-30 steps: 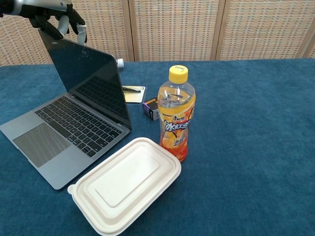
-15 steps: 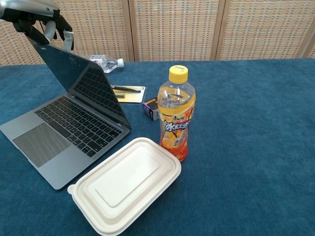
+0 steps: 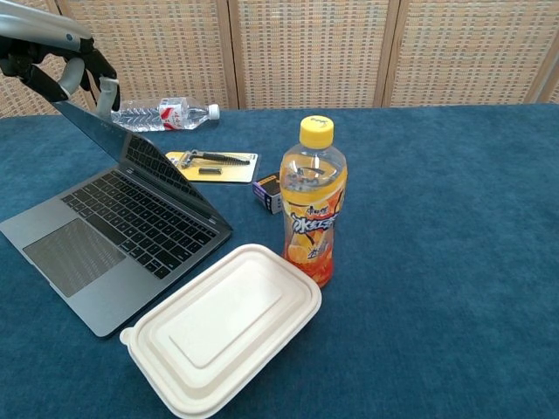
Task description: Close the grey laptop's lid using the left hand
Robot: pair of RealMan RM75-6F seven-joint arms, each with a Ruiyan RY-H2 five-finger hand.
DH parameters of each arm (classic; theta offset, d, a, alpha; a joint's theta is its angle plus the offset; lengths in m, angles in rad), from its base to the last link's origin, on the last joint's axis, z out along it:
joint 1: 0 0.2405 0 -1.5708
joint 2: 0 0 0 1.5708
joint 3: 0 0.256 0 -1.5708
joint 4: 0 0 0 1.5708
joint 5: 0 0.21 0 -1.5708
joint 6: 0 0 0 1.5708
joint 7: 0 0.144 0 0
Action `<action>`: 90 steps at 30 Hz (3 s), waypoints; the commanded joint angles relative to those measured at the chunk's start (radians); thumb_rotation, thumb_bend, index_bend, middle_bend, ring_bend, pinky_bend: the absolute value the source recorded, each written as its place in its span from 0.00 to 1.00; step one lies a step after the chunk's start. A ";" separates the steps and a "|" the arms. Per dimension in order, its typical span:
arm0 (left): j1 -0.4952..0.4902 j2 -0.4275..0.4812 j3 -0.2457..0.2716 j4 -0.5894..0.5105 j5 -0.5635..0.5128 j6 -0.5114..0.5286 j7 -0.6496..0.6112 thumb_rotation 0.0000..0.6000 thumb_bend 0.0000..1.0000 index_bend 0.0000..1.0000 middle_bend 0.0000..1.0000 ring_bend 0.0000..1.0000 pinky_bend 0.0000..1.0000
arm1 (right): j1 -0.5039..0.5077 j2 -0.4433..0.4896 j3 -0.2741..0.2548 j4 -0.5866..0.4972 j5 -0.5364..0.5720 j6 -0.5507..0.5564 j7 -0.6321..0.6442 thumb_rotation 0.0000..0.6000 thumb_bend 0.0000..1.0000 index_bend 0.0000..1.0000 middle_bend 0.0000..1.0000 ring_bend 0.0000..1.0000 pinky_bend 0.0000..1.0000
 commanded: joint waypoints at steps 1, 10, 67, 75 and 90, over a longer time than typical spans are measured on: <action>0.000 0.011 0.009 -0.017 0.011 -0.004 0.006 1.00 1.00 0.51 0.32 0.22 0.21 | 0.000 0.000 0.000 0.000 0.001 0.000 0.001 1.00 0.00 0.13 0.00 0.00 0.00; 0.006 0.020 0.032 -0.043 0.020 -0.010 0.016 1.00 1.00 0.51 0.32 0.22 0.22 | 0.000 0.001 -0.001 0.000 -0.003 0.001 0.002 1.00 0.00 0.13 0.00 0.00 0.00; 0.173 -0.159 0.176 0.069 0.199 -0.004 0.023 1.00 1.00 0.51 0.32 0.22 0.22 | -0.002 0.004 -0.003 -0.007 -0.009 0.003 0.005 1.00 0.00 0.13 0.00 0.00 0.00; 0.182 -0.178 0.184 0.086 0.191 -0.002 0.027 1.00 1.00 0.51 0.32 0.22 0.22 | -0.002 0.003 -0.004 -0.006 -0.011 0.004 0.006 1.00 0.00 0.13 0.00 0.00 0.00; 0.345 -0.178 0.122 0.064 0.330 0.322 -0.098 1.00 0.53 0.50 0.18 0.19 0.22 | -0.001 0.002 0.000 0.000 -0.002 -0.001 0.012 1.00 0.00 0.13 0.00 0.00 0.00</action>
